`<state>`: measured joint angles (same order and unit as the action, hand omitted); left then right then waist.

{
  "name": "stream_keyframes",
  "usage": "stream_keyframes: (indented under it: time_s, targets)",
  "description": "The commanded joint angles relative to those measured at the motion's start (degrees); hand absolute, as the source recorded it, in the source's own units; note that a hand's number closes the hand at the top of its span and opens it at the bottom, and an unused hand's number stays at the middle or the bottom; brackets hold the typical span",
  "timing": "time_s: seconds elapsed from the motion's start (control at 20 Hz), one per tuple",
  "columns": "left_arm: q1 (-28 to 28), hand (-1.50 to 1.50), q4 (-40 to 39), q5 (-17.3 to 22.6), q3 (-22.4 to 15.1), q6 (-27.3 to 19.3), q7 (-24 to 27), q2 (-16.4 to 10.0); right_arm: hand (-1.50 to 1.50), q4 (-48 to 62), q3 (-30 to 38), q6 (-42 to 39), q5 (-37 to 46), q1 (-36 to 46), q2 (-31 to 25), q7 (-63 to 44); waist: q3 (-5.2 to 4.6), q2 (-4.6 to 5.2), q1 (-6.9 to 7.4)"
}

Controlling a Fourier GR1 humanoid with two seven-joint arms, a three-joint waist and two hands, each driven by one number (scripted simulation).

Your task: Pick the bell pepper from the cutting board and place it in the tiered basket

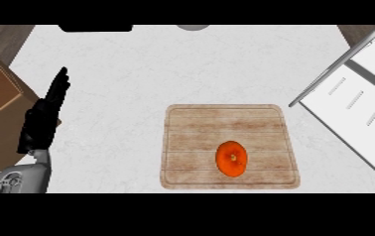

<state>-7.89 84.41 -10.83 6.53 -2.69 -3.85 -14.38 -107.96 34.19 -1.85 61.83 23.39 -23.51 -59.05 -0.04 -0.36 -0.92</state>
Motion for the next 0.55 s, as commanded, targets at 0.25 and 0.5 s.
stream_keyframes:
  time_s: [0.25, 0.5]
  targets:
    - [1.8, 0.00, 2.4, 0.1, 1.2, 0.1, -1.3, -0.7, -1.50, -28.1, 14.8, -12.7, -15.9, -16.7, 6.7, -3.7, 0.06, -0.33, -1.19]
    - [2.0, 0.00, 2.1, -0.7, -0.4, -1.2, -1.5, 1.9, -1.50, -39.5, 21.4, -11.9, -24.9, -25.5, 15.3, 1.4, 0.08, -0.52, -1.85]
